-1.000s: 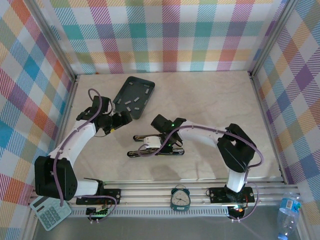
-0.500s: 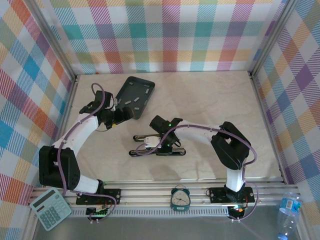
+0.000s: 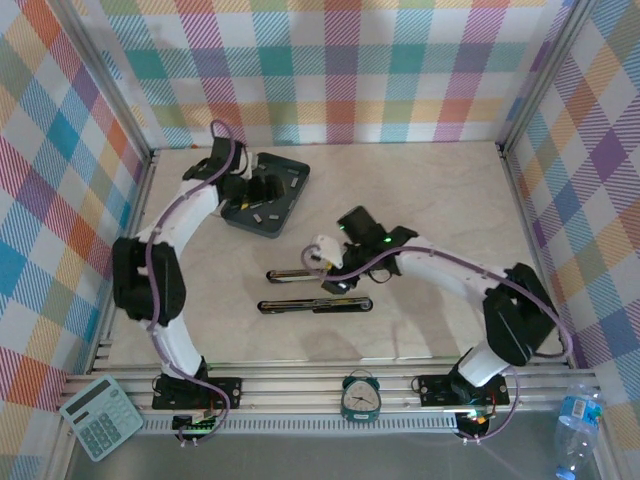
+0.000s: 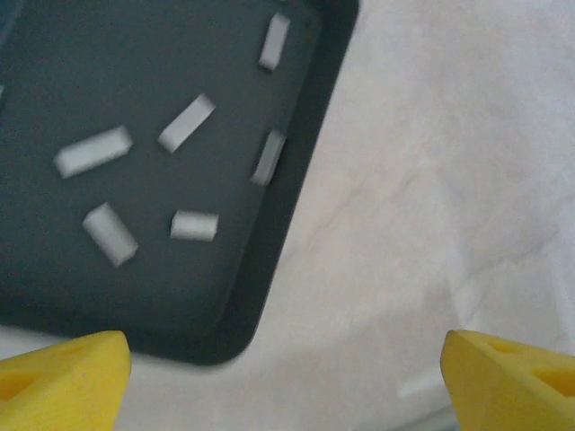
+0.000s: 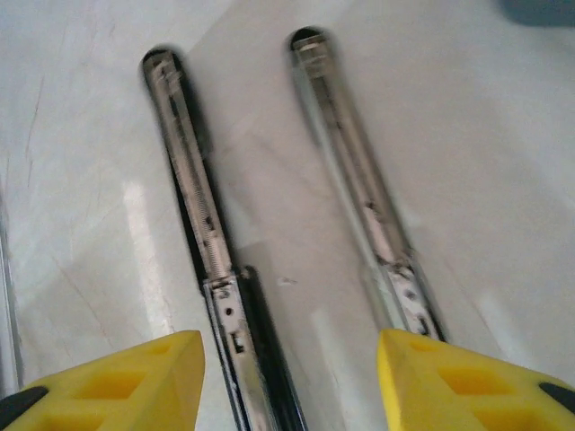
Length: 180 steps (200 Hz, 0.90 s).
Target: Load the staples into the stapler
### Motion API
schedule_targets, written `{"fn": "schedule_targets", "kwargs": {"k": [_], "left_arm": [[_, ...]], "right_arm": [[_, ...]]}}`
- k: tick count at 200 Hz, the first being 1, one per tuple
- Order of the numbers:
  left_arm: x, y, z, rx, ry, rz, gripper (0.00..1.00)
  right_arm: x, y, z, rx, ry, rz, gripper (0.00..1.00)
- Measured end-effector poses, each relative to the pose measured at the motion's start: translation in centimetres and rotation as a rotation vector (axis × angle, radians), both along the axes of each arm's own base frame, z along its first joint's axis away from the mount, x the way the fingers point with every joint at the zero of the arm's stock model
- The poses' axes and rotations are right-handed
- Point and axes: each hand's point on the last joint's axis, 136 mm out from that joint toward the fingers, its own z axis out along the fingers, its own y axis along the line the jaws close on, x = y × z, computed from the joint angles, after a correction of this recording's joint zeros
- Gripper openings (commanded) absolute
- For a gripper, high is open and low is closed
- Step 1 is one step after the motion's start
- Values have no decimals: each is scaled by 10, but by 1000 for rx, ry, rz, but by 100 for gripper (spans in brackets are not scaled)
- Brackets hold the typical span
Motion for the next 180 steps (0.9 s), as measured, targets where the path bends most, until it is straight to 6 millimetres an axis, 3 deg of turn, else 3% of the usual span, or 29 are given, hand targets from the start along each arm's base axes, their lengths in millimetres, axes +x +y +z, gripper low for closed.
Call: {"fn": "schedule_targets", "kwargs": {"k": [38,98,131,180], "left_arm": [[46,-42,-21,22,-11,-117,88],[92,-85,-67,56,-12,-214,86],[104,-94,-90,50,2,-227,85],[100,-112,-106,3,27,-272,82]], "right_arm": [[32,-22,15,175,142,-285,56],[36,-25,14,289,323,-430,57],[40,-29,15,301,353,-470,57],[46,-47,23,329,344,-553,55]]}}
